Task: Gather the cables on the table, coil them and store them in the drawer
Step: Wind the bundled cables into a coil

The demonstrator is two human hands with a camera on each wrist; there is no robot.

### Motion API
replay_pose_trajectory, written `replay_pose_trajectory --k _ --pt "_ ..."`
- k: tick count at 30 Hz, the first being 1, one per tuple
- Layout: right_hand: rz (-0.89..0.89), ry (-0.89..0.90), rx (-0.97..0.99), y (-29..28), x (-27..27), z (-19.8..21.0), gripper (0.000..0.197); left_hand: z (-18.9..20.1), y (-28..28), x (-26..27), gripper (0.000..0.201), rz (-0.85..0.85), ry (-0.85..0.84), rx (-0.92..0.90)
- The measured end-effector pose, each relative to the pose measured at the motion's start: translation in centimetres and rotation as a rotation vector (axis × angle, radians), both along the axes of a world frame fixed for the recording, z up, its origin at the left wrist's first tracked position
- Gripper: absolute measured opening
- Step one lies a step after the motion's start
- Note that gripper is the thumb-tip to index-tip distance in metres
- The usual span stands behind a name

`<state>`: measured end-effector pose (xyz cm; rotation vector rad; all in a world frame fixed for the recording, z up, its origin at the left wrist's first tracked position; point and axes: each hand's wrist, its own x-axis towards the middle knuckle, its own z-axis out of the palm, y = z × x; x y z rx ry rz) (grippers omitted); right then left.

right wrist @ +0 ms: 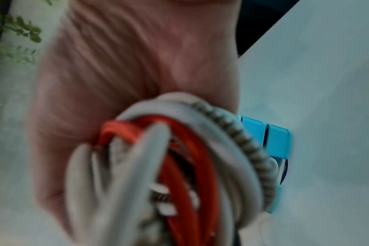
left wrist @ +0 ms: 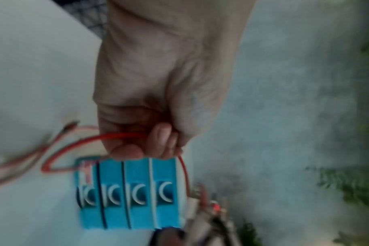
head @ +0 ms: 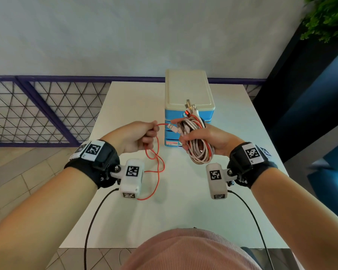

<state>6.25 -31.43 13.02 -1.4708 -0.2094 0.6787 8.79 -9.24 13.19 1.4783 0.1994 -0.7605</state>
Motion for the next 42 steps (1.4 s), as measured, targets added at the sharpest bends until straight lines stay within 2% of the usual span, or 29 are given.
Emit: replay_pose_trajectory --k 3,4,7,10,13,16,18,20,21,24,27,29,32,34,36,38,40,42 --pt "-0.097 -0.019 -0.042 0.6 0.2 -0.2 0.061 1.4 -0.9 0.2 0.032 0.1 0.06 -0.16" --pt "-0.121 -0.007 -0.056 0.8 0.3 -0.2 0.057 1.8 -1.2 0.2 0.03 0.109 0.055 -0.198" --pt "-0.165 -0.024 -0.156 1.0 0.4 -0.4 0.018 2.6 -1.7 -0.1 0.023 0.09 0.015 -0.276" --pt "-0.215 -0.031 -0.176 1.3 0.7 -1.0 0.037 2.6 -2.2 -0.8 0.016 0.044 -0.03 -0.257" --pt "-0.221 -0.008 -0.12 1.7 0.5 -1.6 0.048 2.4 -2.8 -1.4 0.011 0.058 -0.019 -0.223" --pt "-0.232 0.053 -0.003 2.3 0.1 -2.1 0.079 1.9 -3.4 -2.0 0.007 0.016 0.025 -0.179" --pt "-0.21 0.078 0.023 2.5 -0.1 -2.0 0.09 1.4 -3.9 -2.6 0.008 -0.027 0.031 -0.099" --pt "-0.181 0.065 0.043 2.5 -0.2 -1.7 0.081 1.0 -4.4 -3.0 0.012 -0.054 -0.007 -0.012" --pt "-0.177 0.062 0.06 2.5 -0.3 -1.6 0.07 0.9 -4.5 -3.1 0.013 -0.064 -0.034 0.026" --pt "-0.263 0.076 0.052 2.8 -0.1 -1.6 0.026 0.8 -4.4 -3.3 0.017 -0.088 -0.098 0.117" --pt "-0.493 -0.017 -0.113 2.9 0.9 -1.9 0.026 0.6 -4.4 -3.5 0.026 -0.138 -0.146 0.166" --pt "-0.633 -0.106 -0.173 2.7 1.6 -1.8 0.024 0.3 -4.3 -3.7 0.03 -0.178 -0.114 0.039" --pt "-0.807 -0.146 -0.111 1.7 2.4 -1.3 0.016 -0.5 -3.6 -4.3 0.031 -0.294 0.01 -0.129" --pt "-0.88 -0.138 -0.005 0.9 2.8 -0.6 0.014 -1.6 -2.7 -4.9 0.031 -0.448 0.078 -0.144" --pt "-0.877 -0.099 0.146 0.2 2.9 0.2 0.012 -2.6 -2.0 -5.3 0.032 -0.605 0.091 -0.075" --pt "-0.79 -0.025 0.228 -0.4 2.8 0.8 0.006 -3.4 -1.5 -5.1 0.027 -0.696 -0.001 0.092" --pt "-0.653 0.034 0.194 -0.9 2.3 1.1 0.004 -3.7 -1.6 -4.5 0.02 -0.659 -0.197 0.293" --pt "-0.526 0.061 0.083 -1.0 1.7 1.2 0.011 -3.6 -2.0 -3.5 0.014 -0.523 -0.419 0.475"
